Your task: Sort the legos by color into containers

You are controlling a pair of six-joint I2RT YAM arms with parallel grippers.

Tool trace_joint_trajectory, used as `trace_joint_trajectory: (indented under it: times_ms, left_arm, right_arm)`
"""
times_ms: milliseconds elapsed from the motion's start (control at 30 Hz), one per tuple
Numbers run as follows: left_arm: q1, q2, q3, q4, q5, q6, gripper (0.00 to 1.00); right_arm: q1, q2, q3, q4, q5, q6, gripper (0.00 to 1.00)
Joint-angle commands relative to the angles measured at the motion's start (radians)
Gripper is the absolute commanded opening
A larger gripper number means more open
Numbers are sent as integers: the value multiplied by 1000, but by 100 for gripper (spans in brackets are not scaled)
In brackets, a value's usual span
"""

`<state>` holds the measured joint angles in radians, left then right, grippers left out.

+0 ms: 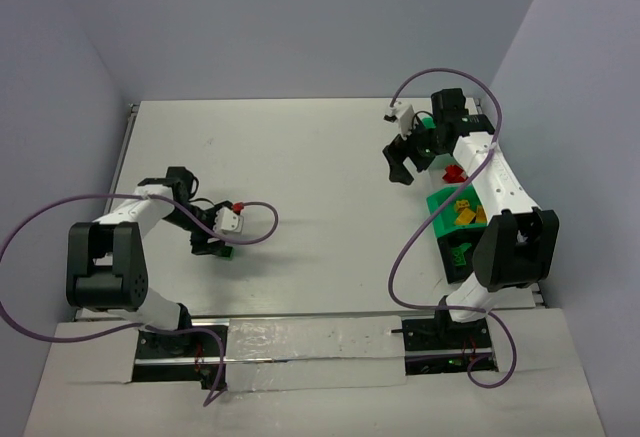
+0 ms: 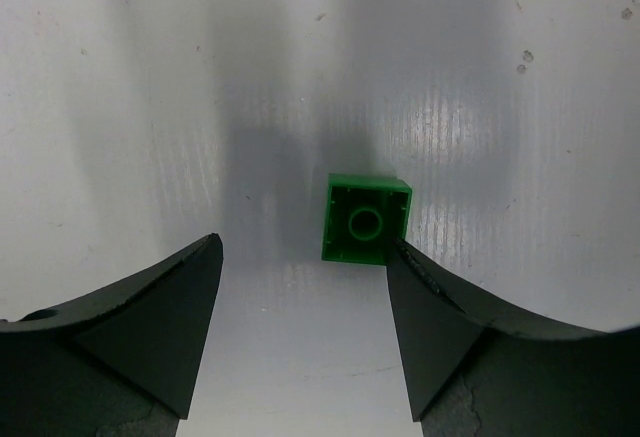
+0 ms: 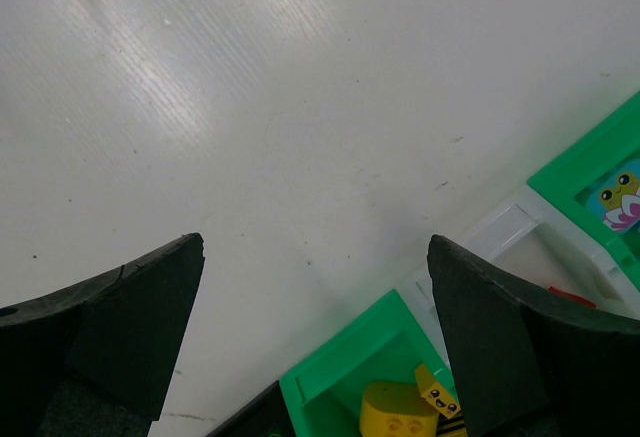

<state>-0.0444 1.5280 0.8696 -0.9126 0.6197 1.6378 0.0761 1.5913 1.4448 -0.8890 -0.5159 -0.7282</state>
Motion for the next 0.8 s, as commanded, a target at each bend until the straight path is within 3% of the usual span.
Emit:
trace_joint_trajectory:
  times_ms: [0, 233, 433, 767]
  left_arm:
    - [-6, -1, -4, -27, 9, 65, 75]
    - [-9, -24, -27, -46, 22, 66, 71]
    - [-9, -57, -29, -49, 34, 25, 77]
    - [-9, -95, -21, -75, 47, 29, 76]
  right_arm:
    - [8, -42, 5, 45, 17, 24, 100]
    - [9, -43, -11, 48, 26, 23, 100]
    - [11, -32, -11, 47, 19, 25, 100]
    - [17, -9, 1, 45, 11, 17, 100]
